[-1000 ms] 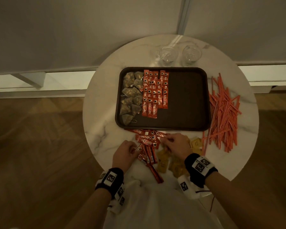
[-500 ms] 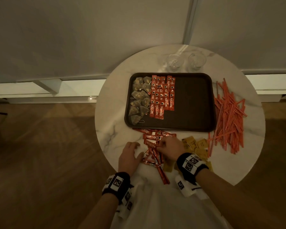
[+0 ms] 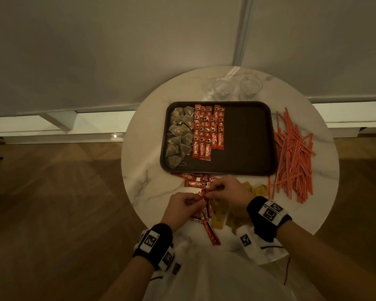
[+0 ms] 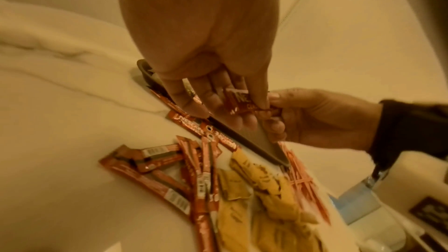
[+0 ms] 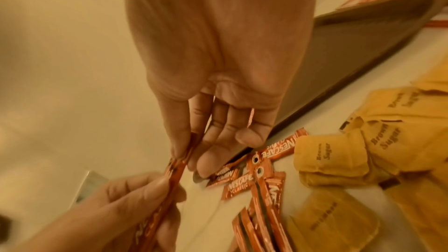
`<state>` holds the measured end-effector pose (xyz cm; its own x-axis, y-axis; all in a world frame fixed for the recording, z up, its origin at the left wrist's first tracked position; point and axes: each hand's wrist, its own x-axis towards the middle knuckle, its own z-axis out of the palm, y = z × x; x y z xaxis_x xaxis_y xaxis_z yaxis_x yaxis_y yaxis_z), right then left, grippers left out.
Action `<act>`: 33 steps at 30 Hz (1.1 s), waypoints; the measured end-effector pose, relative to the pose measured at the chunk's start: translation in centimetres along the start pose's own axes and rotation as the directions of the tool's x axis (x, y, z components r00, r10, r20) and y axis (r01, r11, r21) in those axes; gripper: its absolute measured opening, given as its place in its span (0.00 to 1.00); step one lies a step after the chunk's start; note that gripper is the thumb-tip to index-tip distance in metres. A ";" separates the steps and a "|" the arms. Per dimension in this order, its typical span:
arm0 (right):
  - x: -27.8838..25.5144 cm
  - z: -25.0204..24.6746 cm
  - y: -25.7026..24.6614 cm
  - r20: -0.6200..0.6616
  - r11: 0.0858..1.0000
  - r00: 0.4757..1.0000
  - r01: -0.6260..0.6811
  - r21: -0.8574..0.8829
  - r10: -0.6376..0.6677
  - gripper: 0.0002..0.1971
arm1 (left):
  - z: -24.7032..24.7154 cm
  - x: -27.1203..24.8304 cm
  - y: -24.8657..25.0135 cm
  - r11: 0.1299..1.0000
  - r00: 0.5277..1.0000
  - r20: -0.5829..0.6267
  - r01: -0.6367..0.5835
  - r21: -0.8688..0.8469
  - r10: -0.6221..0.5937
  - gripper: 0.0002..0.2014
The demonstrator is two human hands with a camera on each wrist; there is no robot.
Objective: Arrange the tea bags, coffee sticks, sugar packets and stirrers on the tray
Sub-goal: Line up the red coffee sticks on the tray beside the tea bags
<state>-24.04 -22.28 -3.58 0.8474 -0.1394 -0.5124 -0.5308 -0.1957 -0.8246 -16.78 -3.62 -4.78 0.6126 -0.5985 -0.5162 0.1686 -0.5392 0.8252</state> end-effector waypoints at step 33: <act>3.9 -3.4 2.2 -0.163 0.906 0.963 -0.135 0.401 0.215 0.04 | 2.4 7.9 2.8 0.949 0.984 0.088 0.175 -0.262 -0.157 0.10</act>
<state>-21.99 -26.54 -6.61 0.6995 -0.3342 -0.6317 -0.5891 0.2306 -0.7744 -13.33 -11.33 -7.13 0.5078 -0.5562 -0.6578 0.4700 -0.4610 0.7527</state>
